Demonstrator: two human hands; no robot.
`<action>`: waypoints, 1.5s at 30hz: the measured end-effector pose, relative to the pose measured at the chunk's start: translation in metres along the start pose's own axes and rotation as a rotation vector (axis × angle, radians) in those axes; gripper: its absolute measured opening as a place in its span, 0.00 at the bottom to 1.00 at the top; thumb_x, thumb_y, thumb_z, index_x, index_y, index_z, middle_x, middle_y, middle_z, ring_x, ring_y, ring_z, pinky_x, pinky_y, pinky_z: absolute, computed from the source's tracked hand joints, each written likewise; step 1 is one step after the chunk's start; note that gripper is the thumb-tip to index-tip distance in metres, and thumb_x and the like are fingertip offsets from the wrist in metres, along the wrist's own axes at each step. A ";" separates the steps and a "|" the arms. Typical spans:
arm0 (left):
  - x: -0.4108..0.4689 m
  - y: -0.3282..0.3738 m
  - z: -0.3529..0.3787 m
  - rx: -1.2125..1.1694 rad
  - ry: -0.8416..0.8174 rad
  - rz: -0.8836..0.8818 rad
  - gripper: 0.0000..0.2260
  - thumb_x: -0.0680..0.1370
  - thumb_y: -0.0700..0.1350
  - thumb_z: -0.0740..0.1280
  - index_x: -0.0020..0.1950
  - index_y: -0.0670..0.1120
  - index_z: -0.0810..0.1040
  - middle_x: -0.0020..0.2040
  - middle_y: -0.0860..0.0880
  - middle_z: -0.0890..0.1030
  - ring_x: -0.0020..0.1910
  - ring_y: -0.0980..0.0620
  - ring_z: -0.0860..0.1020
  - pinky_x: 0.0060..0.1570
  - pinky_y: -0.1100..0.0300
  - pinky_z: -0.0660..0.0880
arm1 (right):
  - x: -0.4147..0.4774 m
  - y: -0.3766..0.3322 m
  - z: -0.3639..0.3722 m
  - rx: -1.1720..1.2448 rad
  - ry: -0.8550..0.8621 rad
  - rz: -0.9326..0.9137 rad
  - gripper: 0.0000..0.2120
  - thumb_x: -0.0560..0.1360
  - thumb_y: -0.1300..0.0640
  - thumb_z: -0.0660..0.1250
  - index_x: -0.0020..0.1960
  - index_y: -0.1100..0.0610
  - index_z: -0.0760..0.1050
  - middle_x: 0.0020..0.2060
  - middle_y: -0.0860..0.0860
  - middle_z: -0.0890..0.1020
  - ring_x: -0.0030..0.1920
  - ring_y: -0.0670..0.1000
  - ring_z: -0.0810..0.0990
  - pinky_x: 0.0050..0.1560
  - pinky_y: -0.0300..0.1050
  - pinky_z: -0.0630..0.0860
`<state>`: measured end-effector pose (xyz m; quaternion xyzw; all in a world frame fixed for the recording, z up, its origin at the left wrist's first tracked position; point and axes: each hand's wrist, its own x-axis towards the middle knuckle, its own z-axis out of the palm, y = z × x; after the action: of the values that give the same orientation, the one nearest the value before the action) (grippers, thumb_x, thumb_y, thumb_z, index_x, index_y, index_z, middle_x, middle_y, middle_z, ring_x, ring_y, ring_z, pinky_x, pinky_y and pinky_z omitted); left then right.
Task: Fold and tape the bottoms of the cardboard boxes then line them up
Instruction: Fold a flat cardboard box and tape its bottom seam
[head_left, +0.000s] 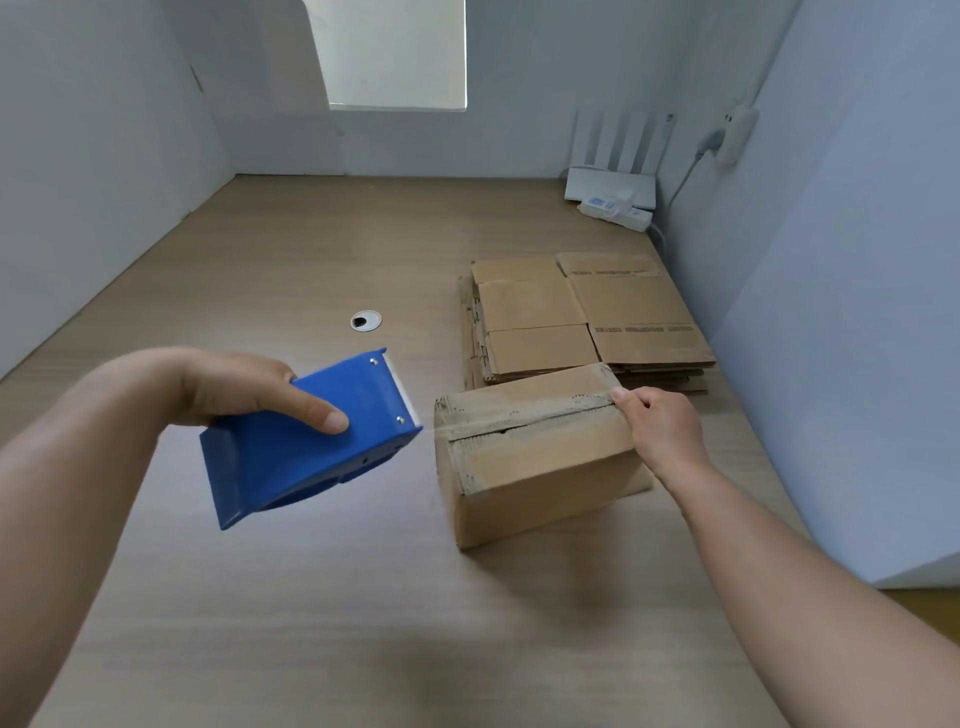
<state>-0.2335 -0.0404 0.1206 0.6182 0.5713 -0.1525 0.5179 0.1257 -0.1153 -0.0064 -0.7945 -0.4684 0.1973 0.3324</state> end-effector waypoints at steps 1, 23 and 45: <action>-0.003 0.000 -0.001 -0.013 -0.007 0.017 0.41 0.45 0.61 0.81 0.51 0.41 0.81 0.47 0.41 0.85 0.43 0.43 0.84 0.38 0.58 0.79 | 0.000 0.000 0.001 0.004 0.001 -0.001 0.19 0.80 0.50 0.60 0.42 0.65 0.79 0.36 0.58 0.80 0.40 0.57 0.74 0.36 0.47 0.64; 0.070 -0.019 0.044 0.625 0.334 -0.341 0.24 0.66 0.64 0.72 0.55 0.49 0.79 0.51 0.52 0.80 0.47 0.50 0.79 0.49 0.58 0.74 | -0.006 -0.004 -0.001 -0.035 0.008 0.026 0.20 0.80 0.51 0.60 0.29 0.54 0.69 0.28 0.50 0.71 0.33 0.52 0.69 0.30 0.45 0.60; 0.074 -0.005 0.152 -0.049 0.917 0.074 0.22 0.82 0.48 0.55 0.73 0.40 0.61 0.71 0.42 0.67 0.70 0.43 0.65 0.65 0.53 0.63 | -0.016 -0.005 0.001 -0.019 0.024 0.027 0.20 0.80 0.51 0.60 0.30 0.53 0.68 0.27 0.49 0.71 0.32 0.50 0.68 0.30 0.45 0.60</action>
<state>-0.1544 -0.1250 -0.0027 0.6294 0.7223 0.1692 0.2313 0.1144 -0.1274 -0.0033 -0.8062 -0.4555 0.1876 0.3276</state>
